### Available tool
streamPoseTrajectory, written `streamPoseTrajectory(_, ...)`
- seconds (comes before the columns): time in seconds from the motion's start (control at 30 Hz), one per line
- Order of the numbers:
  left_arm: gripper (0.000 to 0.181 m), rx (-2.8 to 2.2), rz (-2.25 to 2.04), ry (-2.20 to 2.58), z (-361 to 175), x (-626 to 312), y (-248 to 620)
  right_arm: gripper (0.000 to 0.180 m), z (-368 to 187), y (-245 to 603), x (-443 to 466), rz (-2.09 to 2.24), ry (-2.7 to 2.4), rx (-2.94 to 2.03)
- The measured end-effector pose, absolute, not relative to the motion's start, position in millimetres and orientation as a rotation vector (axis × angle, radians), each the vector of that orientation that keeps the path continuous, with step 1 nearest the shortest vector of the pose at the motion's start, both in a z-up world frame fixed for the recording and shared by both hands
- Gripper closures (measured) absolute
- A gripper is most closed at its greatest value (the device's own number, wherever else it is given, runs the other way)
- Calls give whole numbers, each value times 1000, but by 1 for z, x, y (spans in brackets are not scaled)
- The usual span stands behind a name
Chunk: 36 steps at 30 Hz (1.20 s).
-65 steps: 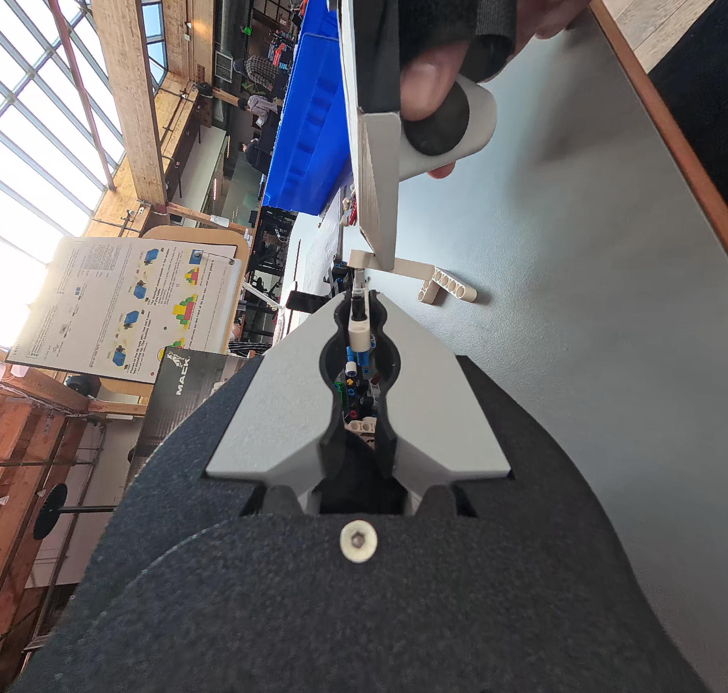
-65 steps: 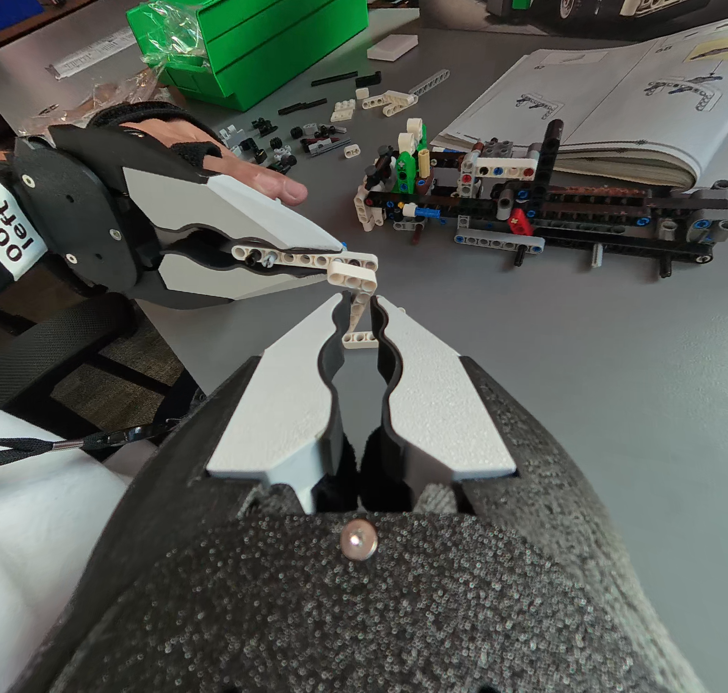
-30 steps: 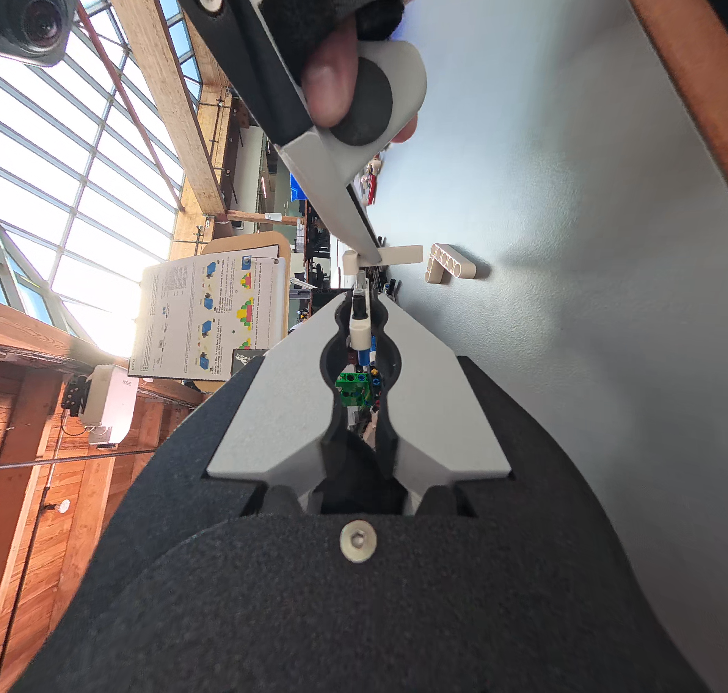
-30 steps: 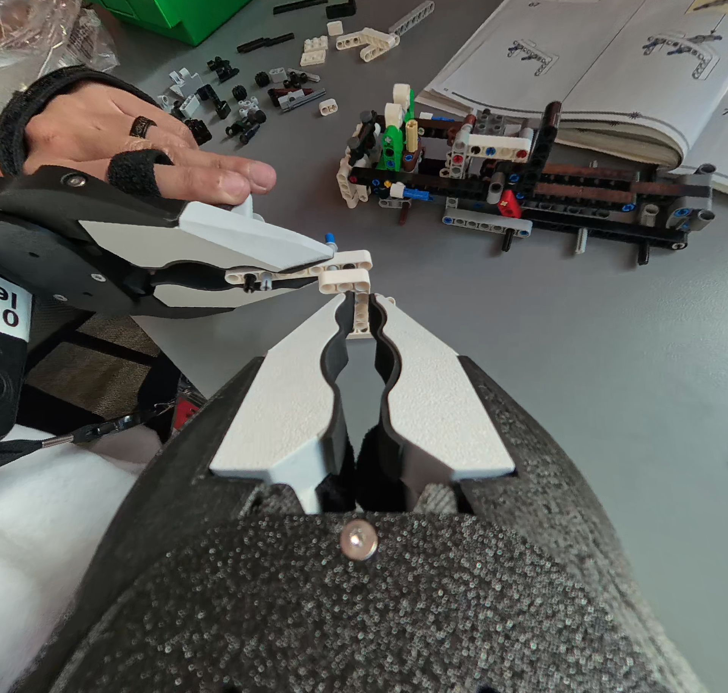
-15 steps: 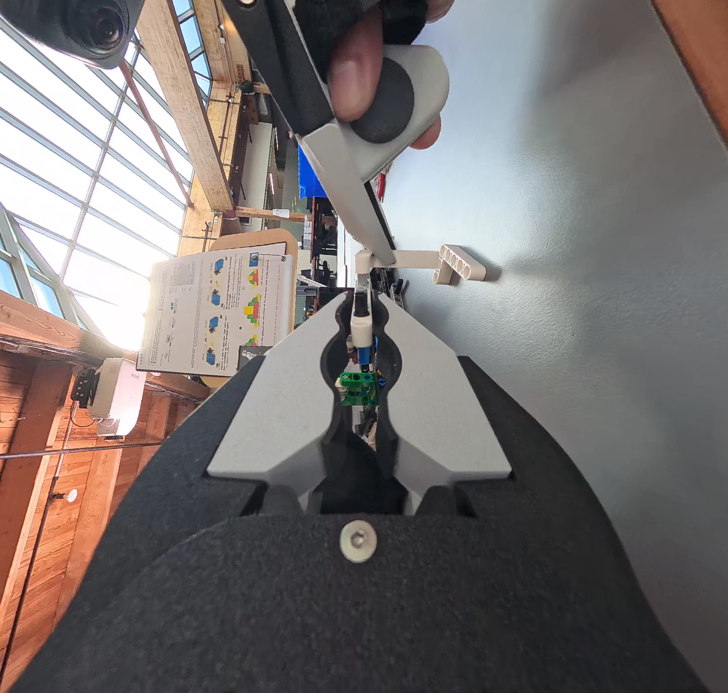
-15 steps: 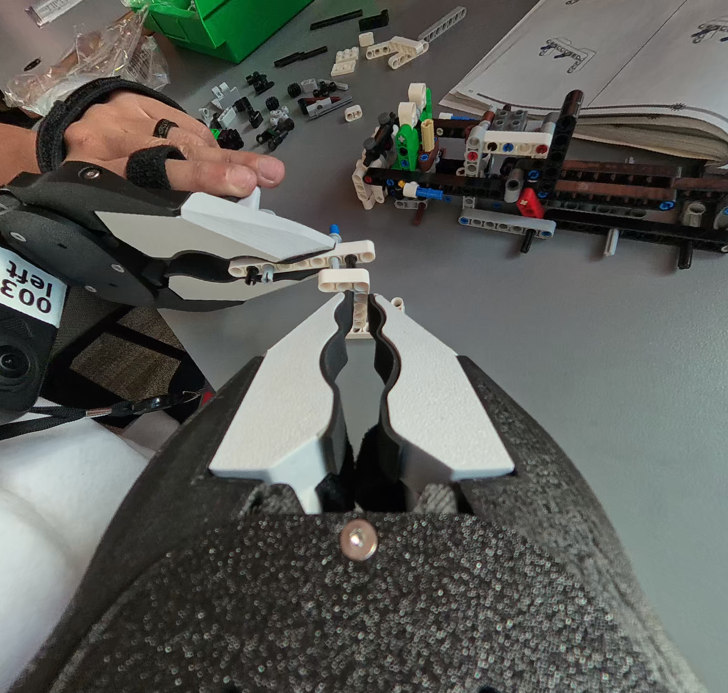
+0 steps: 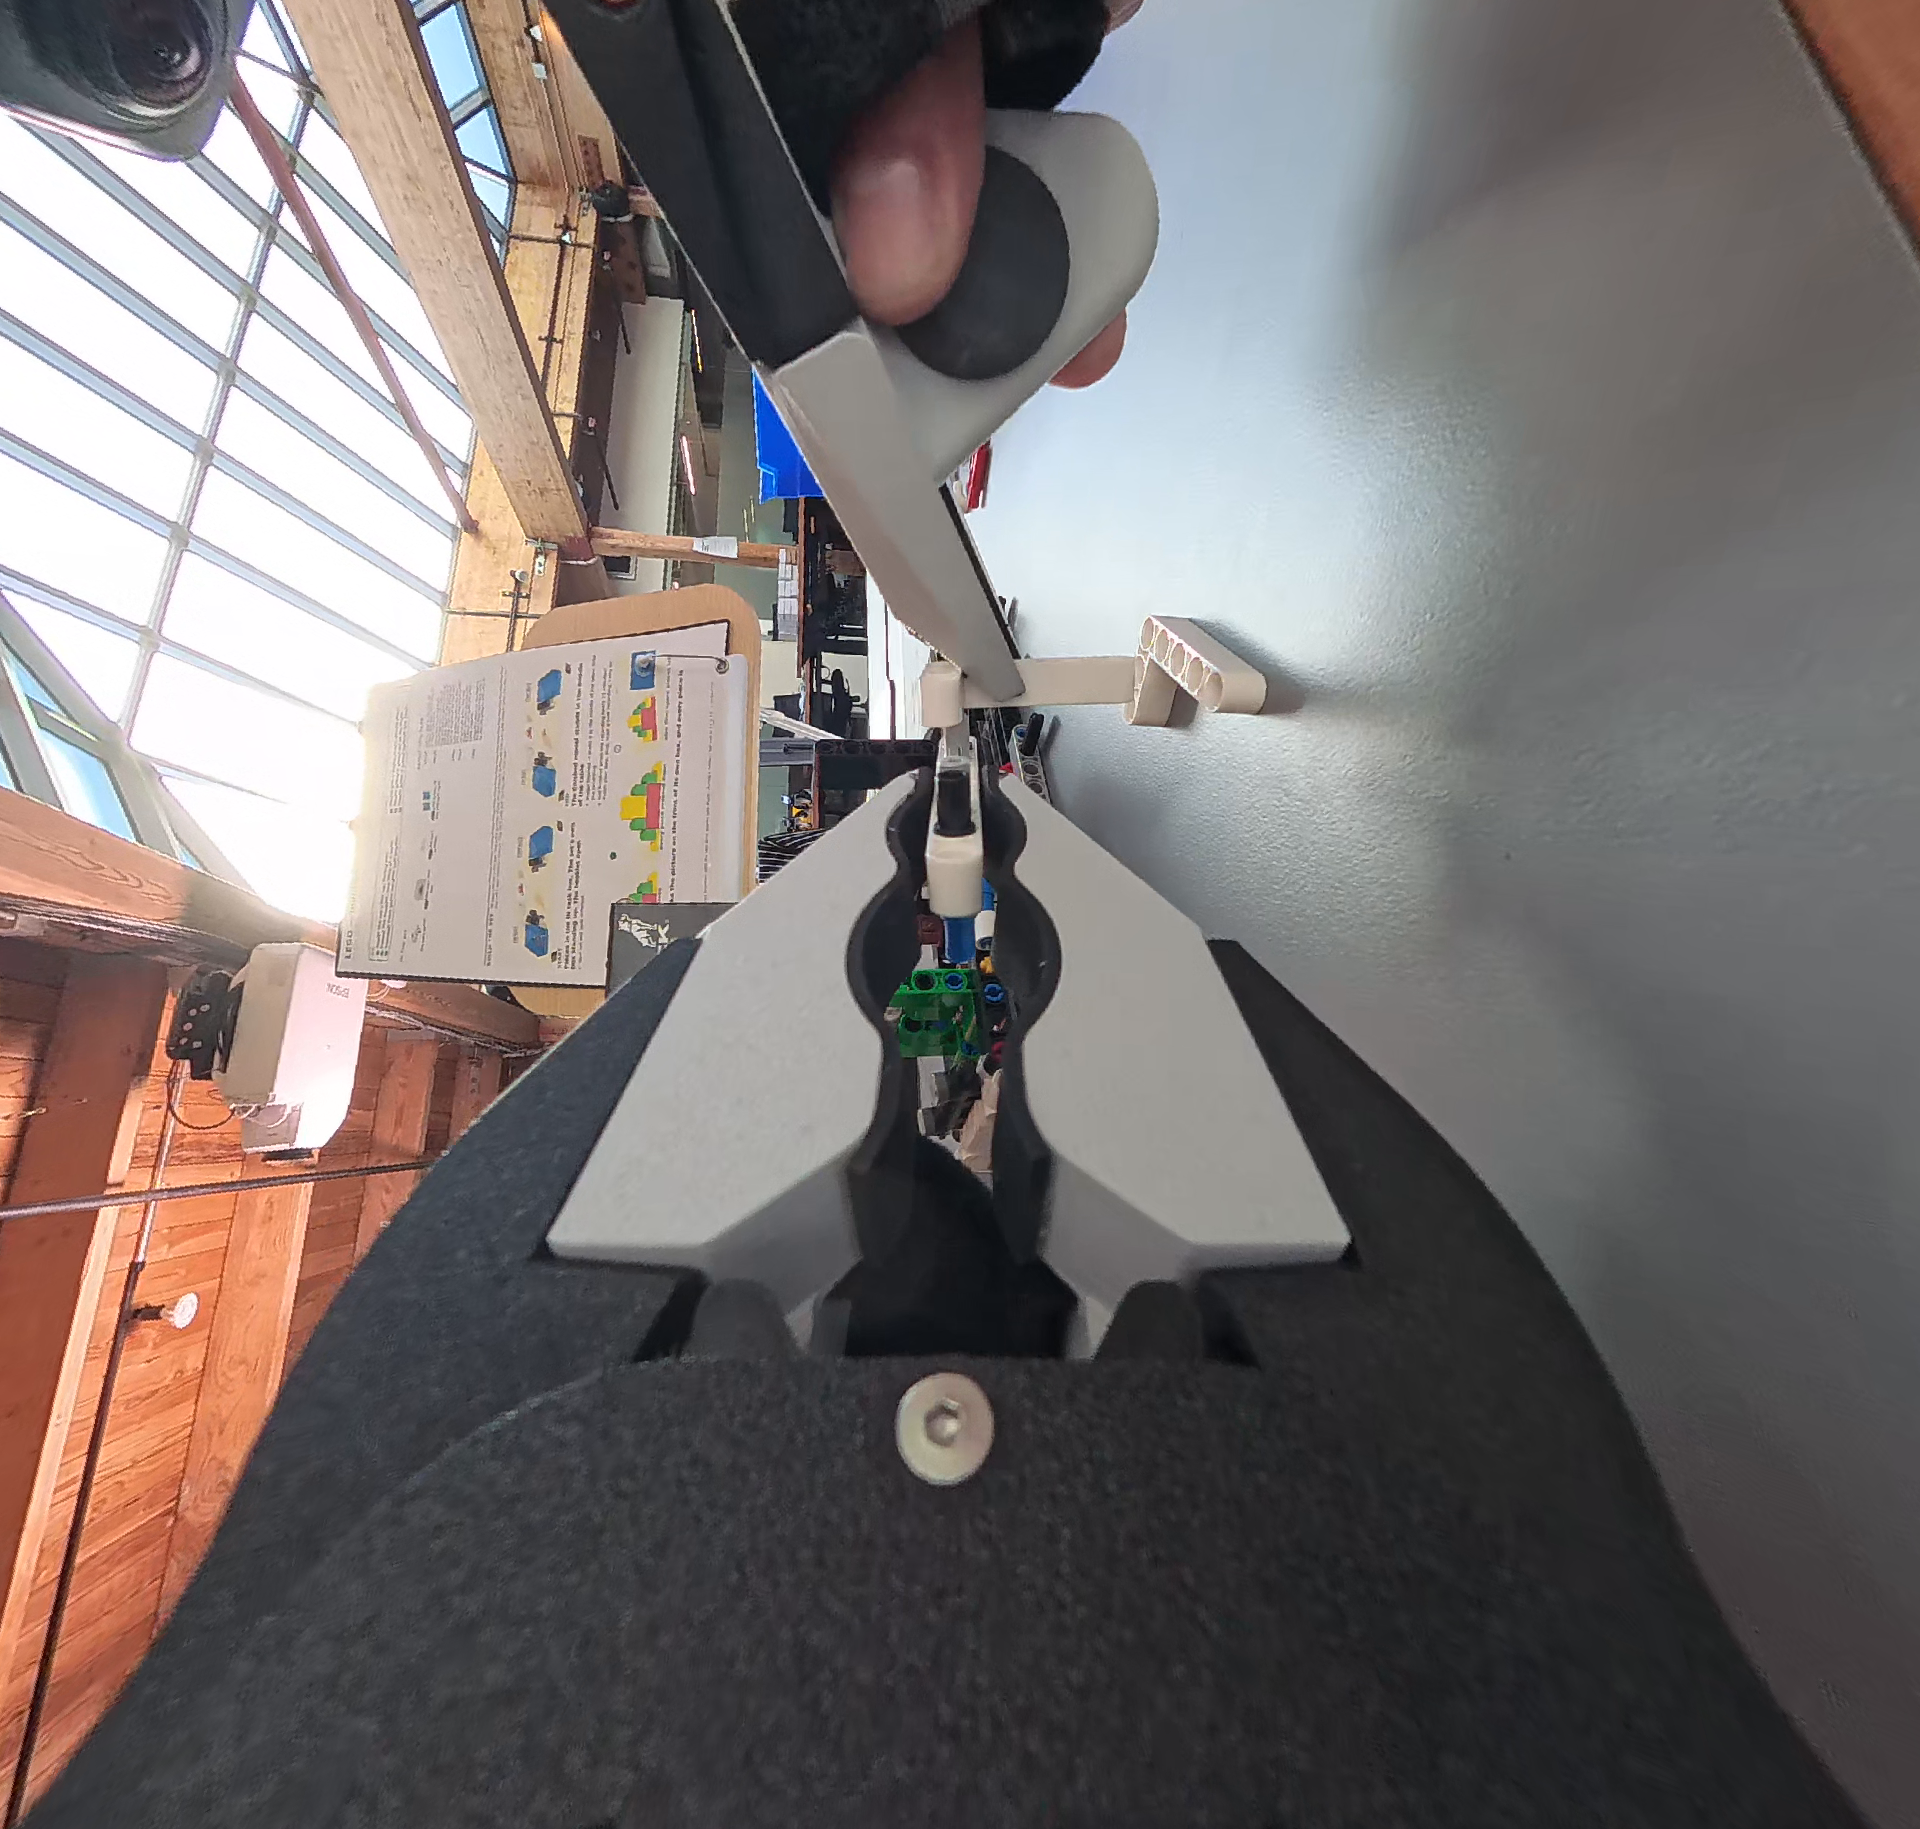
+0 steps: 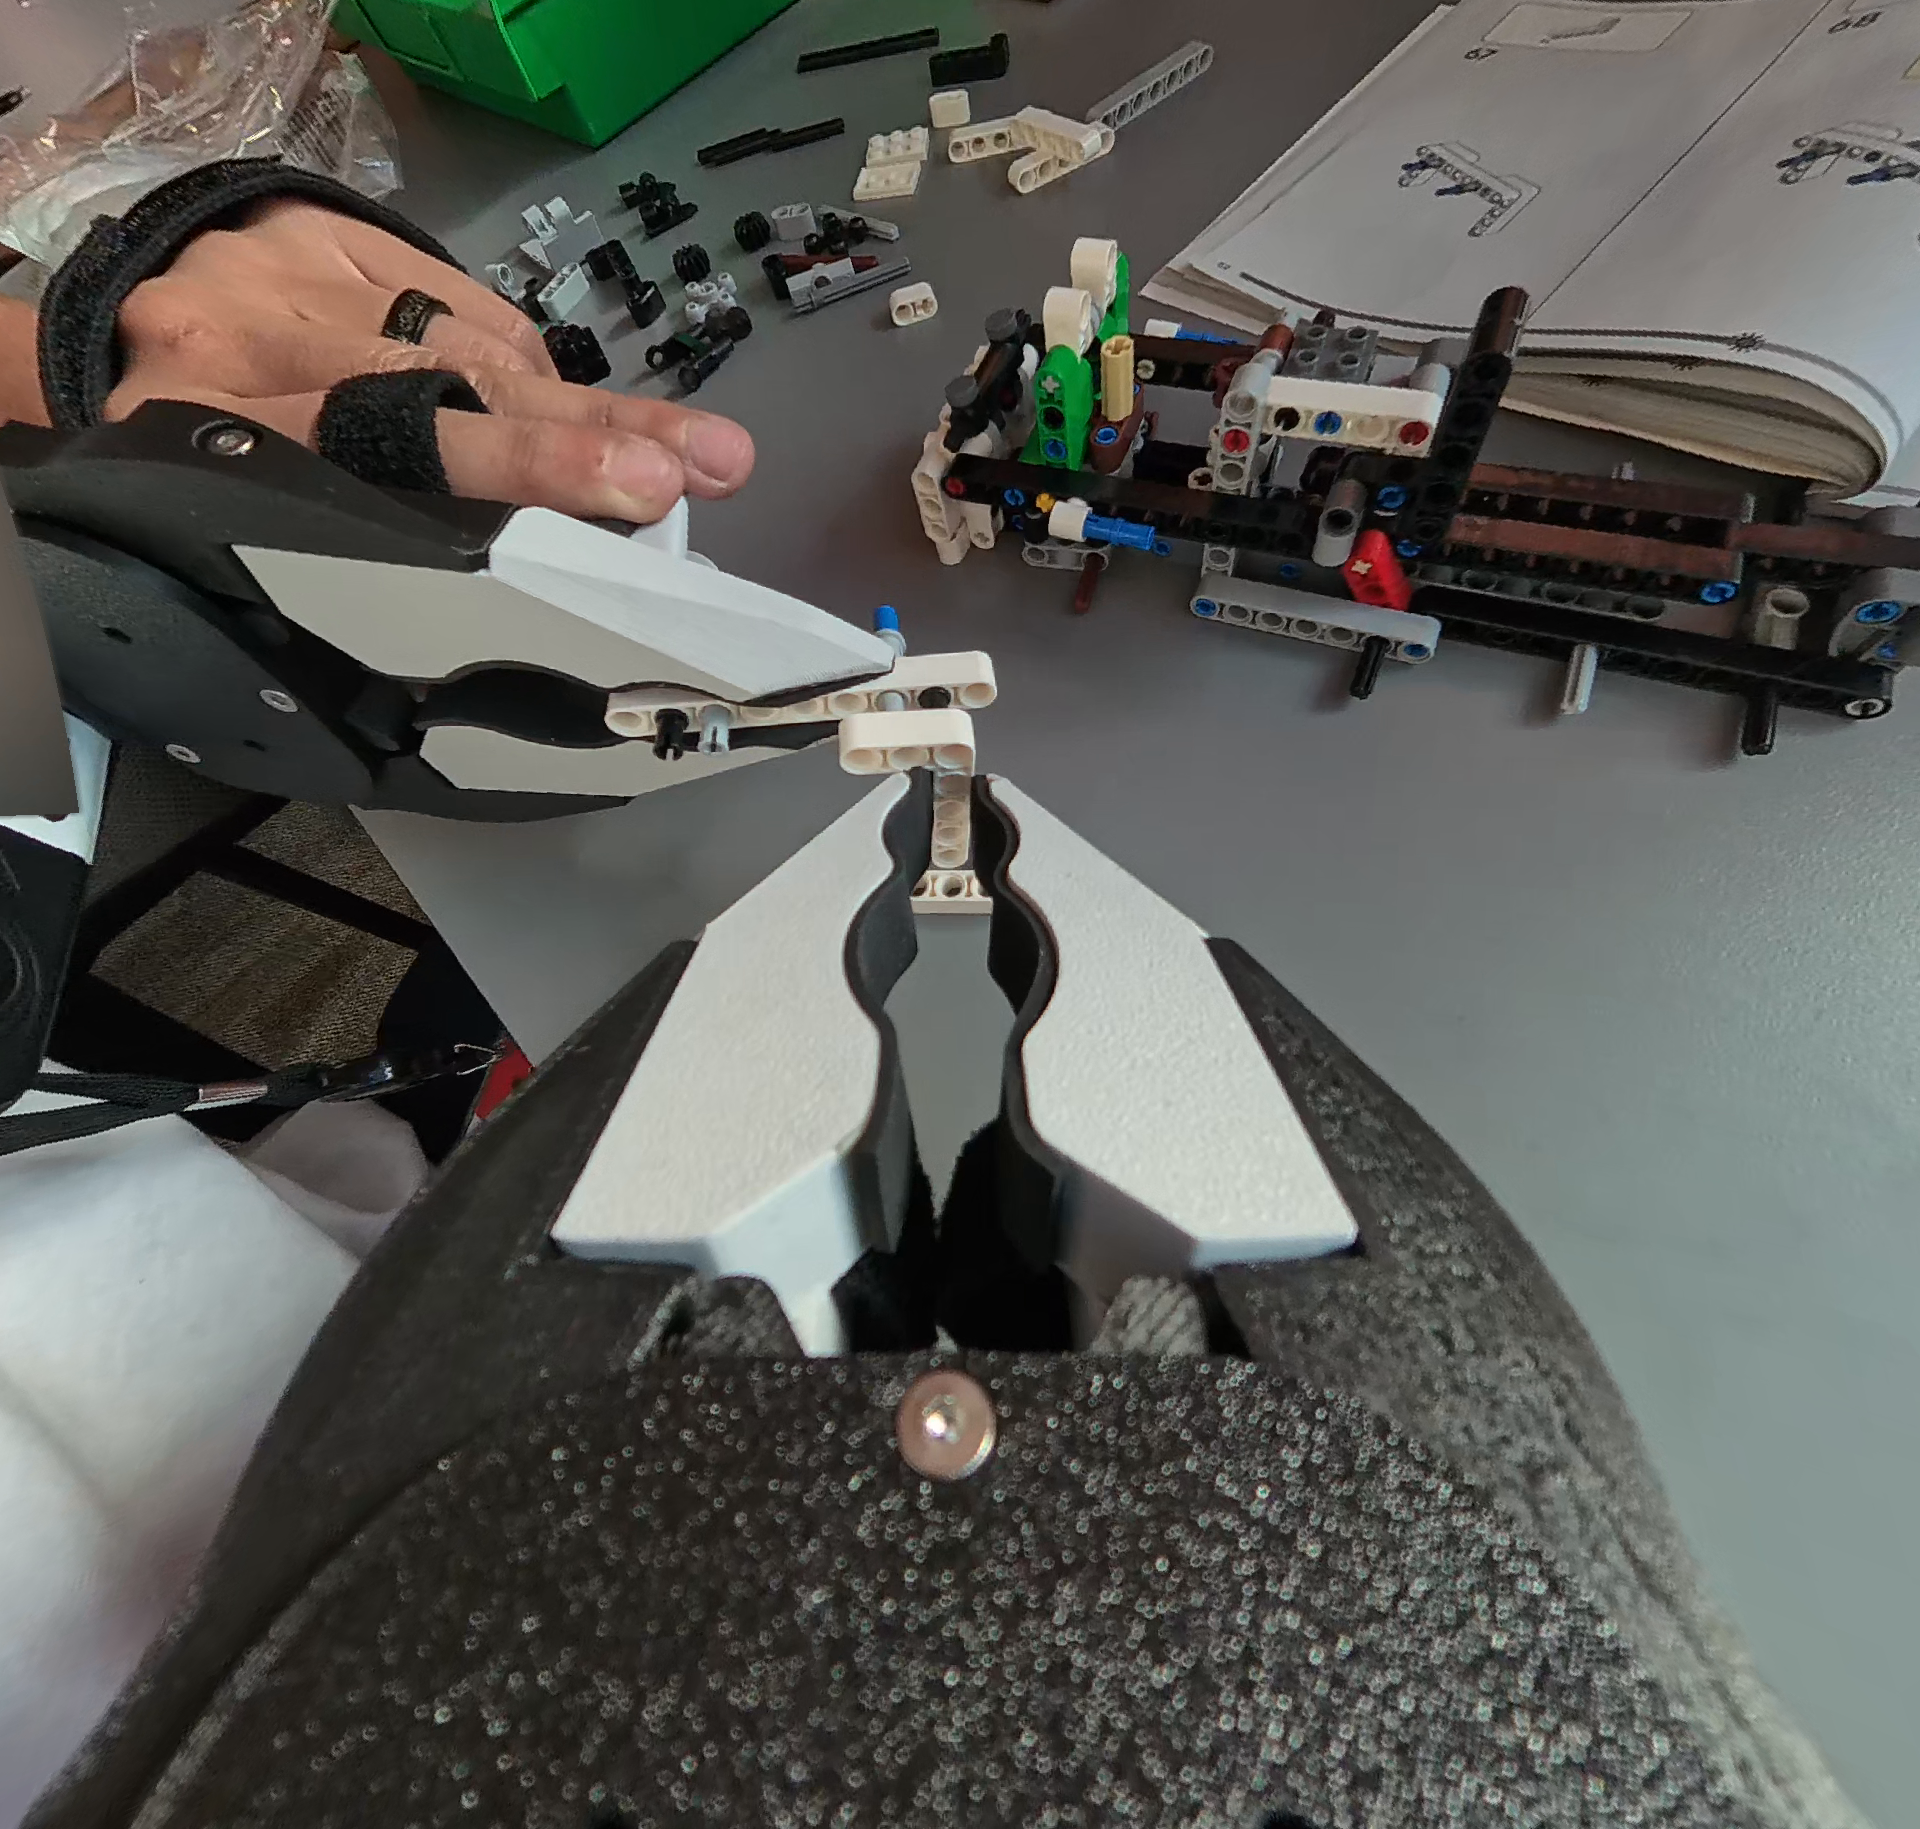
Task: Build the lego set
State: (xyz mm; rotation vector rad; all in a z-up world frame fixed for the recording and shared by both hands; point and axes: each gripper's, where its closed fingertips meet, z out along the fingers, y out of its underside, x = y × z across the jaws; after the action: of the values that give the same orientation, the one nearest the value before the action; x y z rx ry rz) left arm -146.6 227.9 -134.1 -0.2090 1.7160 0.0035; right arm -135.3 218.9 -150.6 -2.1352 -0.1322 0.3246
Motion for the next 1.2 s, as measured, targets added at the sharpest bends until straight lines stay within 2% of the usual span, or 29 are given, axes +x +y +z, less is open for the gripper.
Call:
streamPoseTrajectory(0.8, 176, -168, 4, 1726, -139, -150, 223, 173, -157, 218, -129, 209, -209, -2183)
streamPoseTrajectory(1.2, 176, -195, 31, 1719, -140, -150, 225, 174, -158, 221, -130, 234, -15, -2215)
